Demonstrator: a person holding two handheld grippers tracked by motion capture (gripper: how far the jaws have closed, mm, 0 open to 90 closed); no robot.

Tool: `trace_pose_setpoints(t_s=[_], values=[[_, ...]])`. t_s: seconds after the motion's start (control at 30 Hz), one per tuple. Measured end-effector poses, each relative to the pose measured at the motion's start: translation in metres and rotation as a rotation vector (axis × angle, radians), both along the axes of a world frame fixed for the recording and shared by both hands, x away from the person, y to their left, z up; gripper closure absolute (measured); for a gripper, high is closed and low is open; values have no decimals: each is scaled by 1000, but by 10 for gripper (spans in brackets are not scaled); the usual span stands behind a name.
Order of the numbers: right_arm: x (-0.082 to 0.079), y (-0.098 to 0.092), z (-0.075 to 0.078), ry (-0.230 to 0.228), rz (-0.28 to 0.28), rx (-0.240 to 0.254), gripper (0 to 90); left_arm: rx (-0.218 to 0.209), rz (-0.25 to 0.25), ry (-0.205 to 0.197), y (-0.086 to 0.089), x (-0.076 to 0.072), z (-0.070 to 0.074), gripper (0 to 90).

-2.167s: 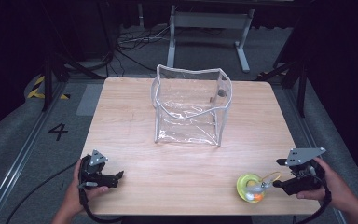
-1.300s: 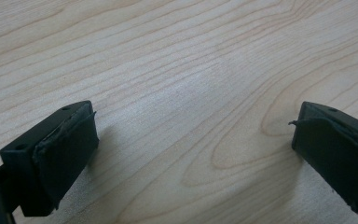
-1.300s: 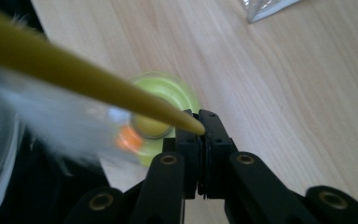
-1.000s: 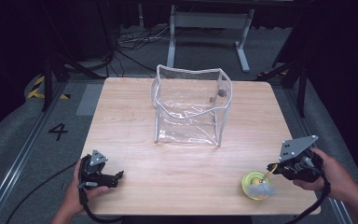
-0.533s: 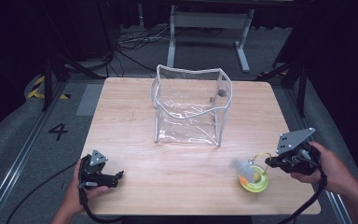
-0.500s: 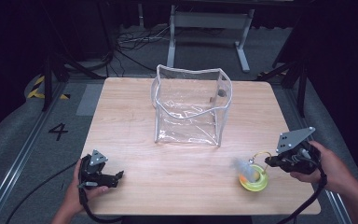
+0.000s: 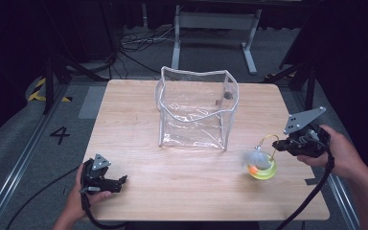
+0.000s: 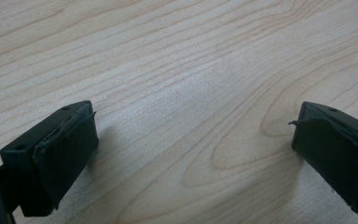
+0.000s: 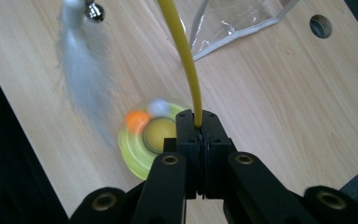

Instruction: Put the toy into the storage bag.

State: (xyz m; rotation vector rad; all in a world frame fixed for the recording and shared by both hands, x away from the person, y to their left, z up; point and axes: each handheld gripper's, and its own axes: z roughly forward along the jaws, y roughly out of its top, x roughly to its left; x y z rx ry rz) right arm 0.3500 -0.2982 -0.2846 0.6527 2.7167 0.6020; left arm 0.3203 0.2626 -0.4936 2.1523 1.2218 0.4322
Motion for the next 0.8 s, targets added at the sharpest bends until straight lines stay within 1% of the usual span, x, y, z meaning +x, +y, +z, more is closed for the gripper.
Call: trace_pose_setpoints(t_s=[0.07, 0.2, 0.33, 0.37, 0.43, 0.53, 0.6, 0.63, 0.8], values=[[6, -1, 3, -4, -13, -3, 888, -1, 0, 0, 0, 0, 0, 5], [15, -4, 6, -12, -40, 10, 888, 0, -1, -1, 0, 0, 0, 5], [27, -5, 11, -21, -68, 6, 888, 1, -1, 0, 0, 0, 0, 5], [29, -5, 12, -26, -75, -2, 888, 0, 0, 0, 0, 0, 0, 5], [33, -6, 16, -29, -85, 5, 888, 0, 0, 0, 0, 0, 0, 5], [40, -7, 22, -39, -106, 2, 889, 0, 0, 0, 0, 0, 0, 5], [42, -7, 24, -46, -113, 7, 889, 0, 0, 0, 0, 0, 0, 5], [44, -7, 27, -46, -124, 6, 889, 0, 0, 0, 0, 0, 0, 5], [54, -7, 37, -59, -142, -12, 889, 0, 0, 0, 0, 0, 0, 5]])
